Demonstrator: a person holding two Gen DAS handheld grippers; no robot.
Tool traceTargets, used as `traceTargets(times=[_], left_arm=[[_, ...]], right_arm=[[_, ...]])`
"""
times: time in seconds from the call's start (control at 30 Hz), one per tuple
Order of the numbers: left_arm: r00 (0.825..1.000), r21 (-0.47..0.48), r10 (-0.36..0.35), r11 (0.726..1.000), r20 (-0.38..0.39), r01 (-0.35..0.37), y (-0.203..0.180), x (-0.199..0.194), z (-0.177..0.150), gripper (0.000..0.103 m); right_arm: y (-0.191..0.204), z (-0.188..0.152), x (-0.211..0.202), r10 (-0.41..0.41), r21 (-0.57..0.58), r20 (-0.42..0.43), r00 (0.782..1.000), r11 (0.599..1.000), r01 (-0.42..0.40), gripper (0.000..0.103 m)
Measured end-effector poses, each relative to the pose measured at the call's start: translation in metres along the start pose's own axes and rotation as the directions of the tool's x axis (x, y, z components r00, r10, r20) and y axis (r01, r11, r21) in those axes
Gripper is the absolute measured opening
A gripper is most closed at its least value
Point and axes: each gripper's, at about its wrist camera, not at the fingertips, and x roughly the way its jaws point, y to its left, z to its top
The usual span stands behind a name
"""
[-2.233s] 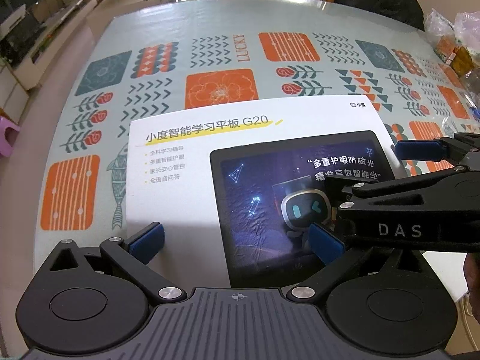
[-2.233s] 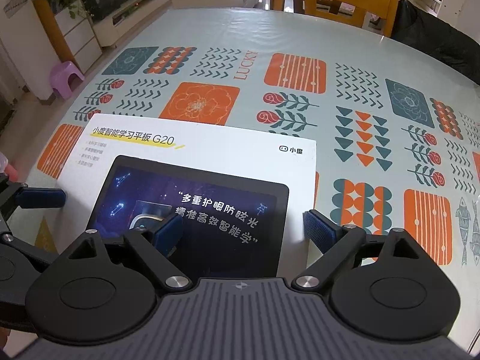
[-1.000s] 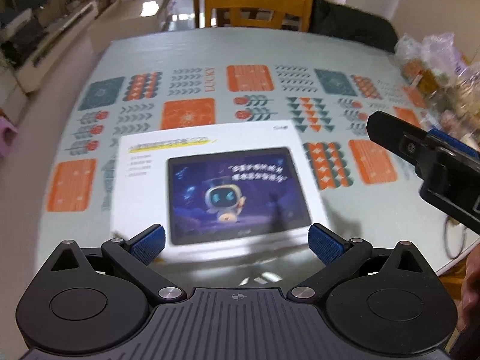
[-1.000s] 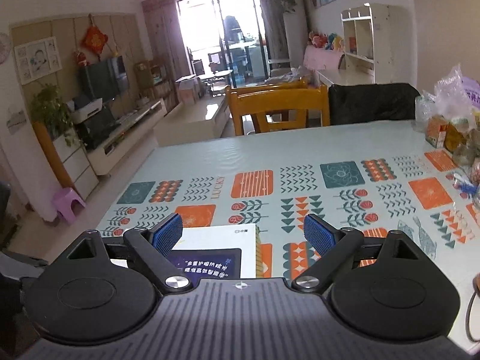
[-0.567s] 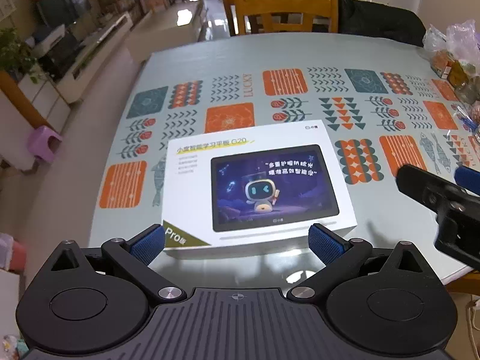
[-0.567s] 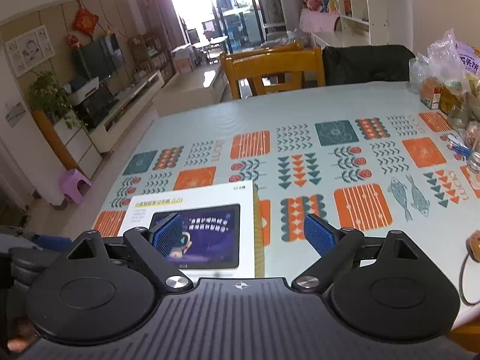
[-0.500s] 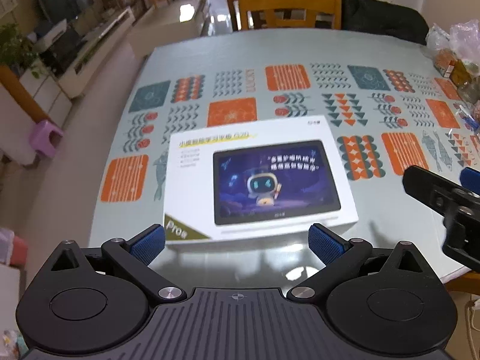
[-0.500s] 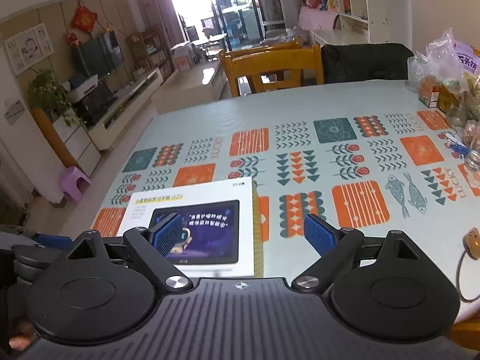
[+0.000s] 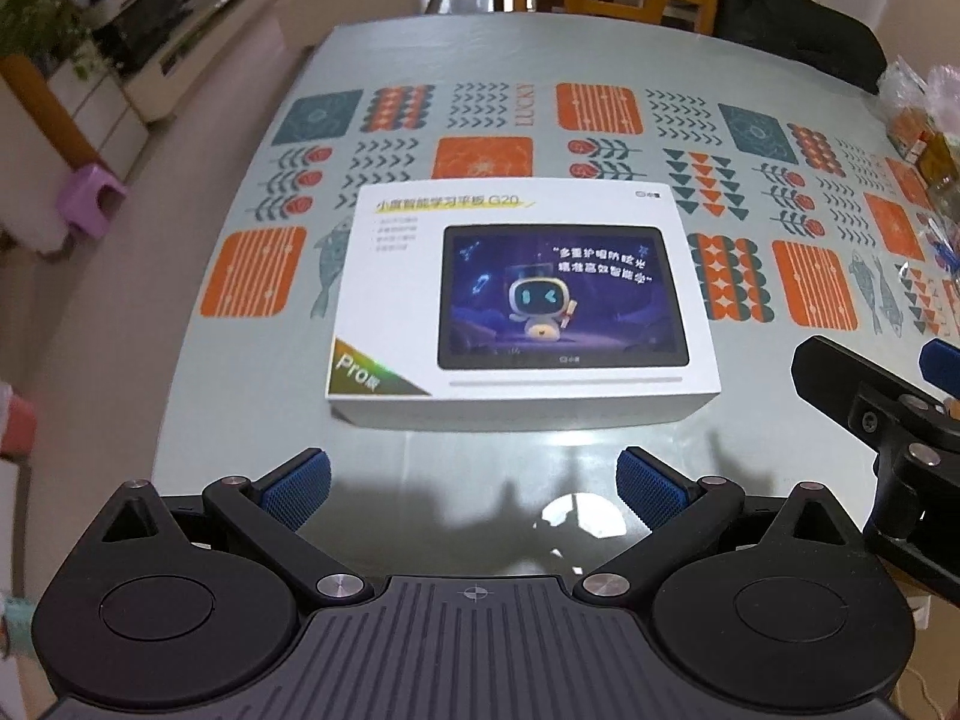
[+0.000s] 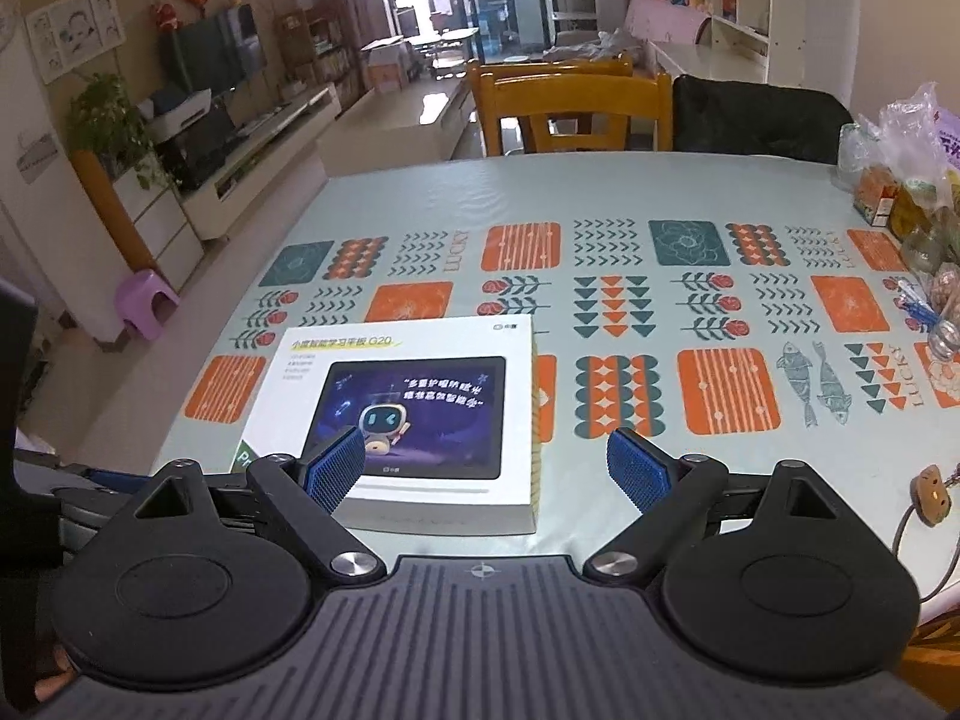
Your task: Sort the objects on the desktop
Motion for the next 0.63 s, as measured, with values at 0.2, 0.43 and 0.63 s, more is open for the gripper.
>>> traceTargets(times=[0.2, 0.43, 0.63], left_arm=[[1.000, -0.019, -0.008, 1.000, -0.010, 0.008, -0.002, 0.000, -0.006, 0.103], [1.000, -0.015, -0.007, 1.000, -0.018, 0.006, -0.007, 0.001, -0.011, 0.103], [1.000, -0.001, -0.015, 1.000, -0.018, 0.015, -0.012, 0.002, -0.011, 0.103]], right_arm=[[-0.002, -0.004, -0.004, -0.003, -0.007, -0.009, 1.000, 1.000, 0.003, 0.103], [-0.007, -0.010, -0.008, -0.017, 0.004, -0.011, 1.000, 1.000, 0.017, 0.103], [-0.013, -0.013, -0.008, -0.022, 0.020, -0.016, 1.000, 1.000, 0.022, 0.103]])
